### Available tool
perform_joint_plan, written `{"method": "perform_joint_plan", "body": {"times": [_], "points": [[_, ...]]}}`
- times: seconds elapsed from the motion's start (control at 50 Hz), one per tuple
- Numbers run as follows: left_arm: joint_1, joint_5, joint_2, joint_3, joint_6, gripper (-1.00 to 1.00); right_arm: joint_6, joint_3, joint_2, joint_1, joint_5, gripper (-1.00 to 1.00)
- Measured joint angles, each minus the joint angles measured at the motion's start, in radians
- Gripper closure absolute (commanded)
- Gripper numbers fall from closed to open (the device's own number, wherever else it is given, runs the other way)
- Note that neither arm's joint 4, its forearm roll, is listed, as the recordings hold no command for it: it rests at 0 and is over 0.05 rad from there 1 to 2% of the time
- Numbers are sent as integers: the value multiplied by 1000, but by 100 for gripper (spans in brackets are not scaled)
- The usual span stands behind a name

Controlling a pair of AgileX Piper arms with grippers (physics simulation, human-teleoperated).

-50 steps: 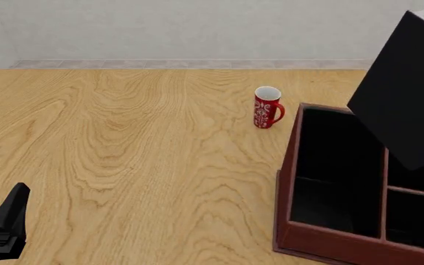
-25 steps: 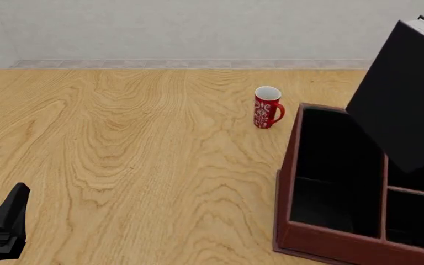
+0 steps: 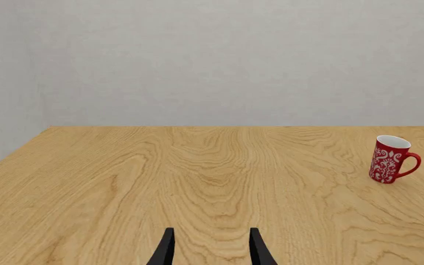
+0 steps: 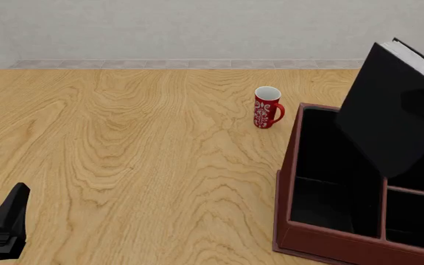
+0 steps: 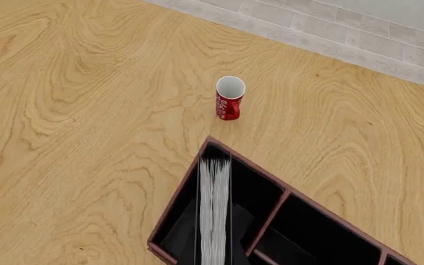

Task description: Pick up the book and place it in the left compartment of the caddy.

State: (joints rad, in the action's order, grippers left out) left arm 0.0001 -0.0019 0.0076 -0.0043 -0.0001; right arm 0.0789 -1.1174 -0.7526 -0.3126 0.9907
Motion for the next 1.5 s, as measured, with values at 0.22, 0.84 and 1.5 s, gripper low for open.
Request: {"method": "perform_joint_plan", "body": {"times": [0.22, 0.84, 1.5], "points": [[0, 0, 0, 0, 0, -100, 7, 42, -15, 5, -31, 100], [0, 0, 0, 0, 0, -100, 4, 148, -46, 13, -114, 100], [0, 0, 0, 0, 0, -100, 0, 251, -77, 38, -217, 100]]}}
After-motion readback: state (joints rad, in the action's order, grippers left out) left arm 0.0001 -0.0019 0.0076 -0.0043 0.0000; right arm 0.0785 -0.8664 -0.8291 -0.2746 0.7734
